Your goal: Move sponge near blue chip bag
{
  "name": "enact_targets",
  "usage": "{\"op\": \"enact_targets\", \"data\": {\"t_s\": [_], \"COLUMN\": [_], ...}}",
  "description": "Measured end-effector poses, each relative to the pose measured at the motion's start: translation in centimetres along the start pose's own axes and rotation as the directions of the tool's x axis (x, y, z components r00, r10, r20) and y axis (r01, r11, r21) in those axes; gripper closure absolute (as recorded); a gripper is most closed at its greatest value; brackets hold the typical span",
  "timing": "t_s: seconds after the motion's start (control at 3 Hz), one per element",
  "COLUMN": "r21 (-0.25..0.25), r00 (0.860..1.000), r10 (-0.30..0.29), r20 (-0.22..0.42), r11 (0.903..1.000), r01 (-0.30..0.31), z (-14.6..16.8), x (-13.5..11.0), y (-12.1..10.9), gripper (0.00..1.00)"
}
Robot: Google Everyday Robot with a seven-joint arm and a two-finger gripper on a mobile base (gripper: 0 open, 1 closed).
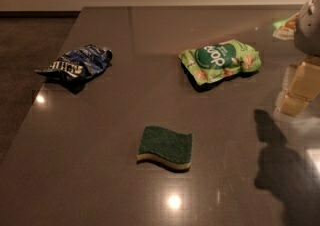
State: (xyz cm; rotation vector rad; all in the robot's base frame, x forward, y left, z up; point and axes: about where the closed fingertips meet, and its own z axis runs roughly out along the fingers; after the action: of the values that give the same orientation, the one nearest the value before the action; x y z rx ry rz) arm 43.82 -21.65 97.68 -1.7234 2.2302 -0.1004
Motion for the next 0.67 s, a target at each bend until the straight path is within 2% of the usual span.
{"op": "enact_targets", "data": {"t_s": [0.33, 0.67], "r21": [0.0, -0.015], "r00": [1.0, 1.0], "r10": [0.0, -0.01], "r20": [0.0, 0.022], "r11": [1.0, 0.9998], "r01": [0.0, 0.01], "z": [0.0, 0.2], "x": [0.0, -1.0], "y": [0.0, 0.3], "gripper": [0.0, 0.0]}}
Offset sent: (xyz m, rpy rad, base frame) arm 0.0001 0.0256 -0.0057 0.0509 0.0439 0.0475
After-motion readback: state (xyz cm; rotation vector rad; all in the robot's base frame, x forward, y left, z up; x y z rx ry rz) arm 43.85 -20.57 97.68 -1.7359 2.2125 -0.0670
